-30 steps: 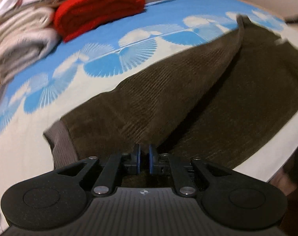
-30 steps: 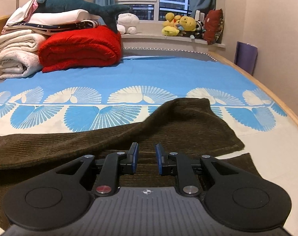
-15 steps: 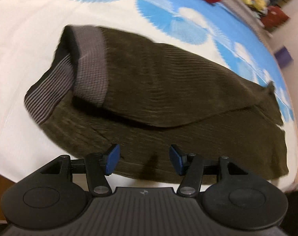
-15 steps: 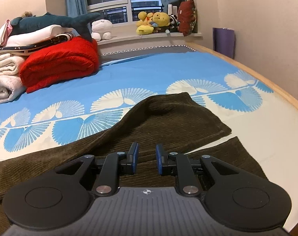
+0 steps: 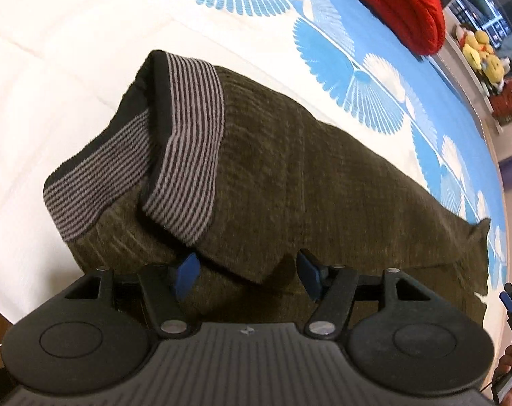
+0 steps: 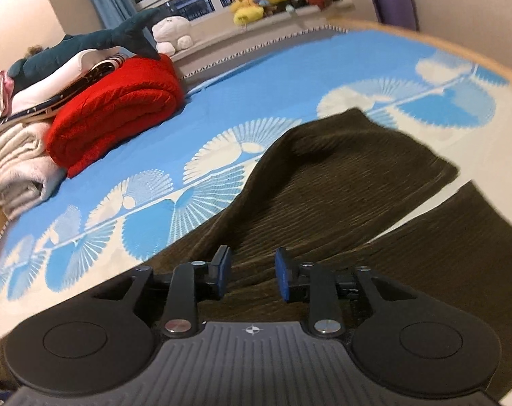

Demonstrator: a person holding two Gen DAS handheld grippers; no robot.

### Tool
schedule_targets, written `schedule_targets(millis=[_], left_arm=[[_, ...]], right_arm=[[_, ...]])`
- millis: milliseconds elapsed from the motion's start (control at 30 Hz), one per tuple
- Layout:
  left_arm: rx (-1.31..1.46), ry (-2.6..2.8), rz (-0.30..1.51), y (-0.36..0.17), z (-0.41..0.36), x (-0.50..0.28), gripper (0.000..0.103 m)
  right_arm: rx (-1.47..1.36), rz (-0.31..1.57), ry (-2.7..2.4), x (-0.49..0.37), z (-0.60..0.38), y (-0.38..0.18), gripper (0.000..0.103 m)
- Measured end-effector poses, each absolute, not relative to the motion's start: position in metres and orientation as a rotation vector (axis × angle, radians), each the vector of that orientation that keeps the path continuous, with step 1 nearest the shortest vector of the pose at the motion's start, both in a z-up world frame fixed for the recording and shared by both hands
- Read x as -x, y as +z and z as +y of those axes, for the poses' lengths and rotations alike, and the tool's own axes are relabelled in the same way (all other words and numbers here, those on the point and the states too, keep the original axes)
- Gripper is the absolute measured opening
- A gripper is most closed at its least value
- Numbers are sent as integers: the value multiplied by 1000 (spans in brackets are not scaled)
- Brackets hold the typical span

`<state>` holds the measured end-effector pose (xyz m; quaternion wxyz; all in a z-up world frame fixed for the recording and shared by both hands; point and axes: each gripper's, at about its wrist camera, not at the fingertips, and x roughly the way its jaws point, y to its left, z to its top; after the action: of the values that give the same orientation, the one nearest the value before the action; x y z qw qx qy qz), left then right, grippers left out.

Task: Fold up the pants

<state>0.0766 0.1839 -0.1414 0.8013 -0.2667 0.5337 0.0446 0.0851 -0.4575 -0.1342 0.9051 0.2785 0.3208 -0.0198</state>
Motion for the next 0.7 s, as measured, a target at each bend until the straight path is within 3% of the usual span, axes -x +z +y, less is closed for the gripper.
schedule_targets(millis=[200, 433, 700], left_arm=[[589, 161, 1107, -140, 193, -84, 68], [550, 232, 1019, -127, 198, -90, 64], [468, 203, 1114, -142, 188, -104, 65]], right_arm=[[-603, 676, -8, -129, -449, -143, 49], [-599, 741, -34, -188, -435, -170, 50], [-672, 749, -80, -225, -438, -175, 52]])
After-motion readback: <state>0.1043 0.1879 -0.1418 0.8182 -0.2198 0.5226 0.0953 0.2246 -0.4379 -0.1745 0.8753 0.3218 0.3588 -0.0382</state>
